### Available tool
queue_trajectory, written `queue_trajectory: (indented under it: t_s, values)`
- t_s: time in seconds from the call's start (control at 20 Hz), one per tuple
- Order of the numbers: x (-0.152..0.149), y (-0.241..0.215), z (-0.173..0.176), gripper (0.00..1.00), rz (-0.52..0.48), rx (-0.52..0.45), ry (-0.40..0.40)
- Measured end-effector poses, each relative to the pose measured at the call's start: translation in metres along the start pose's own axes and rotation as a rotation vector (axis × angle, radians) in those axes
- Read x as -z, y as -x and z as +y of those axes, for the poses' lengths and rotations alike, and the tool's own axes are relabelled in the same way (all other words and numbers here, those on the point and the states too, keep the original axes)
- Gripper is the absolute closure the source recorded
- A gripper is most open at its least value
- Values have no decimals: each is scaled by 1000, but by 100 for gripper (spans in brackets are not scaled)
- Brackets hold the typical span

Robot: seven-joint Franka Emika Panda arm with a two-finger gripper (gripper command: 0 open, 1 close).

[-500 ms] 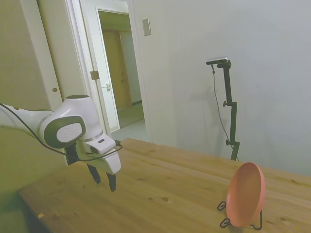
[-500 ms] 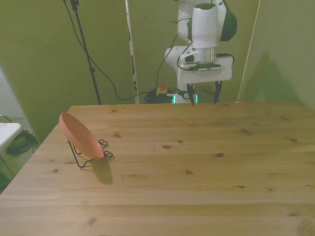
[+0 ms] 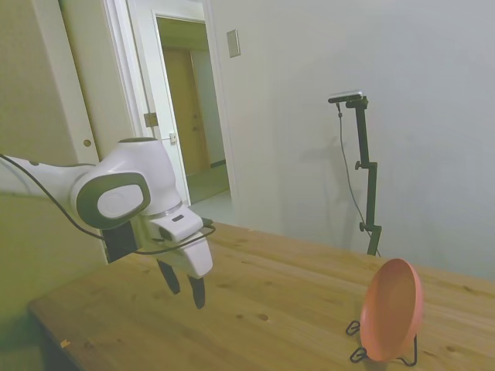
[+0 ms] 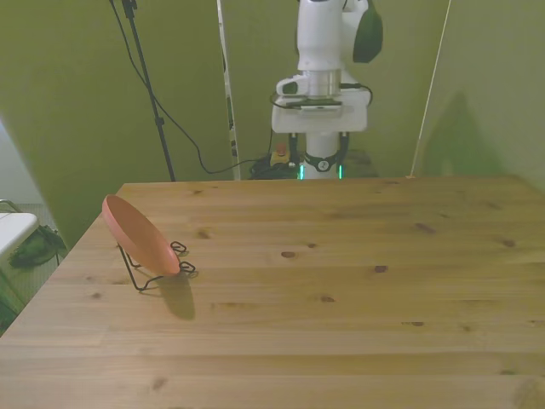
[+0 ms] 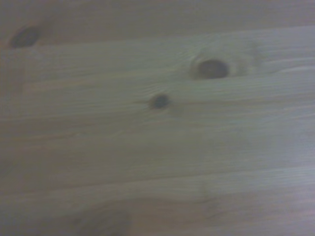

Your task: Unload the plate

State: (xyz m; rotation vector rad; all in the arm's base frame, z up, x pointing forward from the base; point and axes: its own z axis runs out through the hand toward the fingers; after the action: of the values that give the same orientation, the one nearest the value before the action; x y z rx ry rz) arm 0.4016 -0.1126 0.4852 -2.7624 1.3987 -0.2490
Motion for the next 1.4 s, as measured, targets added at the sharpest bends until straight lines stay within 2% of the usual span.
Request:
queue_trajectory:
  t_s: [0.3, 0.5, 0.6, 0.85, 1.05, 1.4]
  values:
    - [46, -90, 51, 0, 85, -71, -31]
    - [43, -146, 57, 0, 91, -89, -7]
    - [42, -162, 43, 0, 40, -68, -6]
    - [54, -176, 44, 0, 38, -9, 25]
    - [73, -235, 61, 0, 99, 23, 52]
    - [60, -313, 82, 0, 177, 39, 108]
